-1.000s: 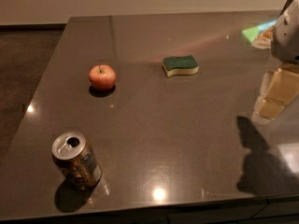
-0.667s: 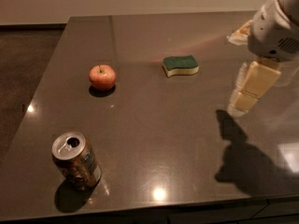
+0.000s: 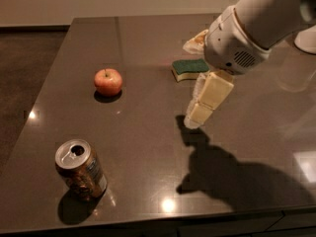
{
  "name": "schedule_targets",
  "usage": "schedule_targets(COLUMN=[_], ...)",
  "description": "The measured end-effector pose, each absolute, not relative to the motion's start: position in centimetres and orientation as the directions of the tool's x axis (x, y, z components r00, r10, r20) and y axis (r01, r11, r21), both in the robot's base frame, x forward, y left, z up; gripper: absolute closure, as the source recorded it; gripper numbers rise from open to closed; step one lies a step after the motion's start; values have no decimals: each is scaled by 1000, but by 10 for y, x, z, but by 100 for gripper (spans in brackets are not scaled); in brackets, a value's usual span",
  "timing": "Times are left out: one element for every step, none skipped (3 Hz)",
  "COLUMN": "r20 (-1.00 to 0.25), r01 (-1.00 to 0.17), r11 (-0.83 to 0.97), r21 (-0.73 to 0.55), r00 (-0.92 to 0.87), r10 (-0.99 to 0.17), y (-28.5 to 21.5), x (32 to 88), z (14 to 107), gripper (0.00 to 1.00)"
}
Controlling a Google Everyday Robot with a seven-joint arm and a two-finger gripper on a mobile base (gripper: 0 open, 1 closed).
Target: Pick orange can
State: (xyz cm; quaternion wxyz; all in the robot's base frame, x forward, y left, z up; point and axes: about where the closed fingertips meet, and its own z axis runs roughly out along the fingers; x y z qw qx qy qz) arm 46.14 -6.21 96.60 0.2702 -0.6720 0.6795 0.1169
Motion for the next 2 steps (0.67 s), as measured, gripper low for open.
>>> schedule_targets(r20=[-579,-604], r01=[-980,-979], r11=[-7,-86], r21=[-199,-187], r00=[123,183], r10=[-806,-776], y=[-18,11], x=[449,431], z=[954,941], gripper=[0,0])
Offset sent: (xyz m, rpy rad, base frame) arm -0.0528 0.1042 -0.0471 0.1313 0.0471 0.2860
